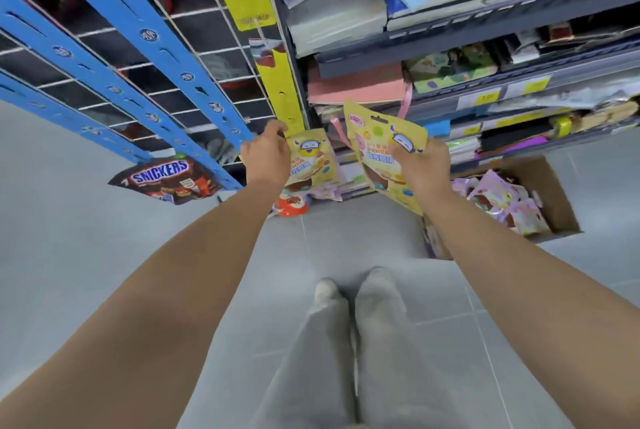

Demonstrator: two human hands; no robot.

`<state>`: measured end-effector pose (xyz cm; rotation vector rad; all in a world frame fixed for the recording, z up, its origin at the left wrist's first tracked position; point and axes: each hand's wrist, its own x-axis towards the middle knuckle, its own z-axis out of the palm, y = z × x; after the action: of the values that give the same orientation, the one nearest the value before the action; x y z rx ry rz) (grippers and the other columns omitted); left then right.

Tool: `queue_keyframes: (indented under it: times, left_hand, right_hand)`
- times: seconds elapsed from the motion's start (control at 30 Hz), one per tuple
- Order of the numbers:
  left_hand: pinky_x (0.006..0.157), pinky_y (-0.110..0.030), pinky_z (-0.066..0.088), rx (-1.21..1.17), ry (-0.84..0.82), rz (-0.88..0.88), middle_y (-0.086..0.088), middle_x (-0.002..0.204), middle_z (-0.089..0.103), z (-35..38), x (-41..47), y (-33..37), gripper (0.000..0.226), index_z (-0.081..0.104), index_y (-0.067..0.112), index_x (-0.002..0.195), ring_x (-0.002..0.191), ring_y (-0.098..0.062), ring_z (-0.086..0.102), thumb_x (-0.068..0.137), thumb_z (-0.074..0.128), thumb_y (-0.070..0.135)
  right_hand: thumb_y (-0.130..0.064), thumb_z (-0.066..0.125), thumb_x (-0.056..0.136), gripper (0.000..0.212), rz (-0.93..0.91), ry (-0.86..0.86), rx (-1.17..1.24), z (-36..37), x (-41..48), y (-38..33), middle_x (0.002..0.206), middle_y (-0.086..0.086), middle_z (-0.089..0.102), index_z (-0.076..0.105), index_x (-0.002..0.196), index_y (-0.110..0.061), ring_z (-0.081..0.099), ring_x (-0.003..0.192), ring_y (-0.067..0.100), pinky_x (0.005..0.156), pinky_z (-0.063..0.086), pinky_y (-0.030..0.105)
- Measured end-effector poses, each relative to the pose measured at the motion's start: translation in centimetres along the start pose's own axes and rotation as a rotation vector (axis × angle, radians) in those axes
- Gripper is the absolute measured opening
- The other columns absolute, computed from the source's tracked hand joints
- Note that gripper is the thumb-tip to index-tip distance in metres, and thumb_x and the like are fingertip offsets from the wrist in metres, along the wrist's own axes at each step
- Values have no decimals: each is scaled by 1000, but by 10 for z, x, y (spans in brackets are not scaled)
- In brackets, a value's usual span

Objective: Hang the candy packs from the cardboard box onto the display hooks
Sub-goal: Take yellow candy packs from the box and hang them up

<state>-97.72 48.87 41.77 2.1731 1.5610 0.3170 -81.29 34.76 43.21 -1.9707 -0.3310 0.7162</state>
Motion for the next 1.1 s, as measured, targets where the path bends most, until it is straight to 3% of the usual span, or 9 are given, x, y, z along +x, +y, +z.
queue_keyframes:
  times: [0.2, 0.37, 0.5, 0.6, 0.7, 0.77, 0.83, 0.97, 1.1]
  left_hand:
    - [83, -38, 35, -62, 7, -128, -8, 78, 53, 21, 30, 0, 37, 45, 7, 126, 78, -25, 36, 92, 32, 0]
    - [82, -39, 45, -148, 42, -98, -20, 107, 60, 40, 50, -6, 27, 60, -1, 111, 96, -33, 56, 92, 40, 3]
    - [80, -31, 46, -222, 79, -96, -16, 103, 65, 52, 53, -3, 23, 67, 0, 103, 95, -27, 59, 92, 47, 4]
    - [76, -24, 45, -283, 112, -163, -12, 97, 67, 56, 54, -1, 18, 69, 3, 98, 91, -22, 60, 90, 53, 6]
    - [88, -37, 48, -332, 157, -225, -4, 86, 67, 57, 55, 0, 15, 71, 9, 87, 83, -19, 58, 86, 55, 11]
    - [102, -42, 38, -256, 196, -270, -1, 80, 66, 58, 57, 2, 17, 71, 12, 84, 76, -13, 50, 87, 55, 18]
    - [111, -37, 24, -173, 207, -331, 0, 78, 60, 57, 58, 3, 20, 69, 15, 85, 78, -12, 48, 90, 53, 25]
    - [111, -35, 24, -209, 205, -473, 2, 74, 58, 55, 62, 0, 17, 65, 22, 84, 80, -16, 51, 92, 51, 28]
    - [110, -39, 27, -219, 225, -493, -4, 95, 71, 51, 60, -3, 22, 73, 22, 99, 97, -21, 59, 87, 58, 33]
  right_hand:
    - [-6, 68, 80, 16, 3, -141, -44, 21, 16, 5, 96, 28, 68, 70, 91, 5, 55, 80, 13, 72, 47, 28]
    - [-6, 66, 82, 19, -20, -251, -148, 36, 28, 8, 96, 19, 71, 71, 98, 1, 59, 82, 14, 82, 52, 35]
    - [-6, 64, 83, 22, -28, -311, -204, 40, 34, 11, 90, 8, 69, 71, 104, -1, 59, 83, 11, 74, 47, 23]
    - [-7, 65, 82, 22, -48, -327, -254, 39, 38, 18, 98, 11, 71, 71, 103, -1, 62, 84, 15, 72, 45, 21]
    - [-6, 66, 82, 22, -37, -321, -266, 36, 40, 20, 101, 15, 71, 70, 102, 1, 66, 93, 26, 80, 50, 31]
    - [-7, 66, 82, 22, -47, -330, -283, 35, 40, 19, 103, 15, 71, 70, 103, 1, 66, 93, 24, 83, 50, 32]
    - [-8, 66, 83, 24, -52, -339, -295, 34, 41, 19, 105, 14, 71, 69, 105, 1, 65, 92, 22, 80, 49, 28]
    - [-8, 65, 84, 25, -35, -364, -275, 34, 42, 16, 106, 12, 70, 69, 108, -2, 66, 93, 21, 76, 47, 22]
    - [-7, 64, 84, 26, -15, -386, -241, 37, 40, 12, 104, 11, 70, 68, 110, -4, 64, 89, 18, 77, 48, 22]
